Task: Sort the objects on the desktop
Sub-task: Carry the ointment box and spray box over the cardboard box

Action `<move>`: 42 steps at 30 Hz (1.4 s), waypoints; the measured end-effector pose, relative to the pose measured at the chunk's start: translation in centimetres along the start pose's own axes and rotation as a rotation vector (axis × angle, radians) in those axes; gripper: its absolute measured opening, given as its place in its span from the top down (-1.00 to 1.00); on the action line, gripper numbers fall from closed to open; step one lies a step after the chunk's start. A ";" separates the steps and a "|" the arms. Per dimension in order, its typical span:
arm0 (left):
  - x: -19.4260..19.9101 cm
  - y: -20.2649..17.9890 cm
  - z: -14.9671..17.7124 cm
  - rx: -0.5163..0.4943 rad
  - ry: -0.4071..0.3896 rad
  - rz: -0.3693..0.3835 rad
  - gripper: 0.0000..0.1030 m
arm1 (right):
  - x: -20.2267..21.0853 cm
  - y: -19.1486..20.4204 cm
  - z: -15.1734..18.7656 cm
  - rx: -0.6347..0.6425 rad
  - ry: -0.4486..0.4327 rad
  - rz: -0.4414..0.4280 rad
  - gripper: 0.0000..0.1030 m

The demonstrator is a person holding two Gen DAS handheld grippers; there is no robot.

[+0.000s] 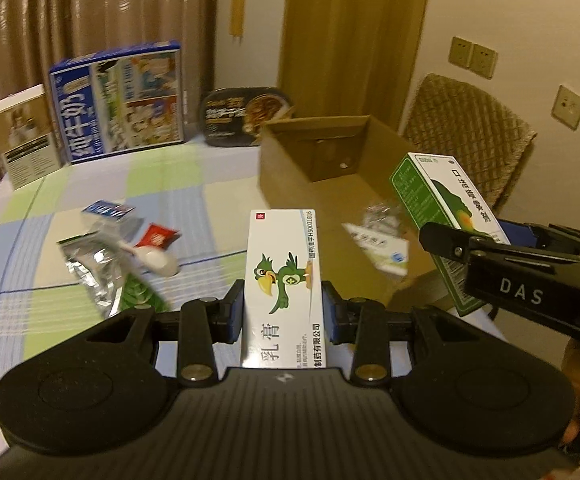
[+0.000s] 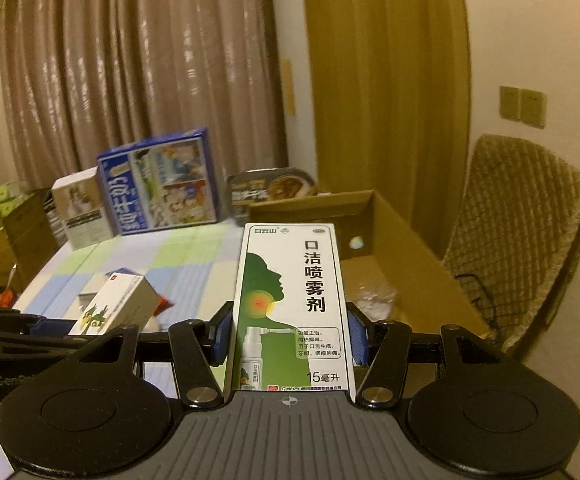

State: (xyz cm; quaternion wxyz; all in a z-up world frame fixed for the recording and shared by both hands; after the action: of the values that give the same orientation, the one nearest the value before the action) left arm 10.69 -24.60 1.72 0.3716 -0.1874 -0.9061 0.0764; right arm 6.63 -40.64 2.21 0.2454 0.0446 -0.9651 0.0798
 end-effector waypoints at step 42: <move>-9.4 -8.8 -3.2 -0.020 0.076 0.111 0.37 | -5.3 -9.2 0.1 0.024 0.065 0.051 -0.03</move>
State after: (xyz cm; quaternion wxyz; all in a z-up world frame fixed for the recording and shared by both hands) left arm 16.53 -36.38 0.38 0.3989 -0.2439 -0.8803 0.0807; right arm 12.34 -49.50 0.78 0.2741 0.0203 -0.9564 0.0990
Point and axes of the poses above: each gripper's, at about its wrist camera, not at the fingertips, and x roughly against the way its jaws point, y to its left, z to its underside, the point moved 3 cm from there along -x, roughly the way its jaws point, and after that the axes turned 15 degrees about x, right-handed, at the moved point
